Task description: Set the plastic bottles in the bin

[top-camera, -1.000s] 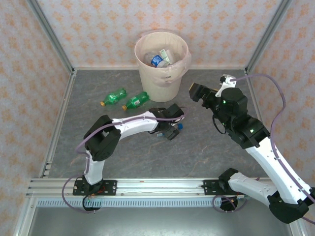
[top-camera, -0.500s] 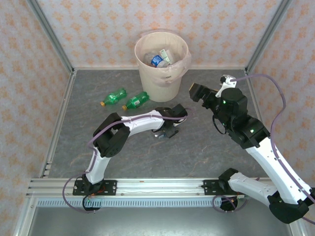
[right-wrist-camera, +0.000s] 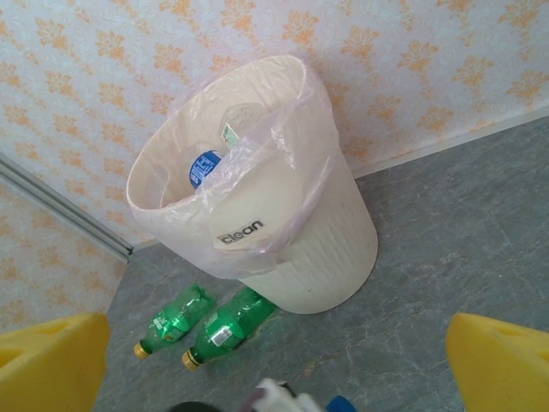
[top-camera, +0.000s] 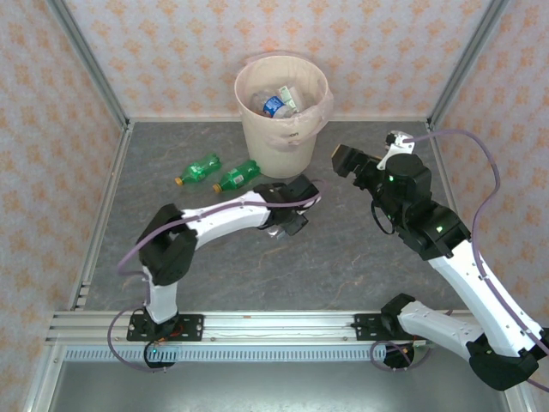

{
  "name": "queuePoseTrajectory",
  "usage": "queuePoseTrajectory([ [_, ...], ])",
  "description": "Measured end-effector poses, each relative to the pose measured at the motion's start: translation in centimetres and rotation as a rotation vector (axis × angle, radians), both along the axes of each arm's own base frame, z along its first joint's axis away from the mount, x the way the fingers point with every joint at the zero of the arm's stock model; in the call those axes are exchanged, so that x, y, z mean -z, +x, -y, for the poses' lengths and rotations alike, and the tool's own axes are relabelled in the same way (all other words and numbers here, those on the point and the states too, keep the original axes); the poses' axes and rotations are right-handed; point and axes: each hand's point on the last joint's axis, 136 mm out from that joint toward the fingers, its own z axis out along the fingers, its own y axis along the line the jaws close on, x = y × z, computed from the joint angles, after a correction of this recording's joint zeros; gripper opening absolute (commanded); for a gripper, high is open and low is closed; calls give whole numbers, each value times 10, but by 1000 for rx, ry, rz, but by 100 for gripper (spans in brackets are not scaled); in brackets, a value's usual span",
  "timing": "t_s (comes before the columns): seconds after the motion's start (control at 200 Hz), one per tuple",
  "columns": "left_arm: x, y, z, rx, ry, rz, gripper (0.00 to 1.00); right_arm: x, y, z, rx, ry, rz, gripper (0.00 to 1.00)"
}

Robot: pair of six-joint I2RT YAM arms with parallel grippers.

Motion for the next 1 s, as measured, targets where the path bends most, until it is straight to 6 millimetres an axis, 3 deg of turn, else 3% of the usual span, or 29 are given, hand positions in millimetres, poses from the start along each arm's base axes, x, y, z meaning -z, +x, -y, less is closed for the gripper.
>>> queuePoseTrajectory([
  [0.19, -71, 0, 2, -46, -182, 103, 48, 0, 1, 4, 24, -1, 3, 100],
  [0.41, -133, 3, -2, -101, -385, 164, 47, -1, 2, 7, 43, -5, 6, 100],
  [0.611, -192, 40, -34, -243, -583, 239, 47, -2, 2, 8, 47, -4, 10, 100],
  [0.936, -313, 94, -75, -399, -840, 470, 47, -3, 4, 6, 42, 2, 16, 100],
  [1.001, -329, 108, -84, -433, -873, 510, 47, -3, 5, 4, 38, 3, 16, 100],
])
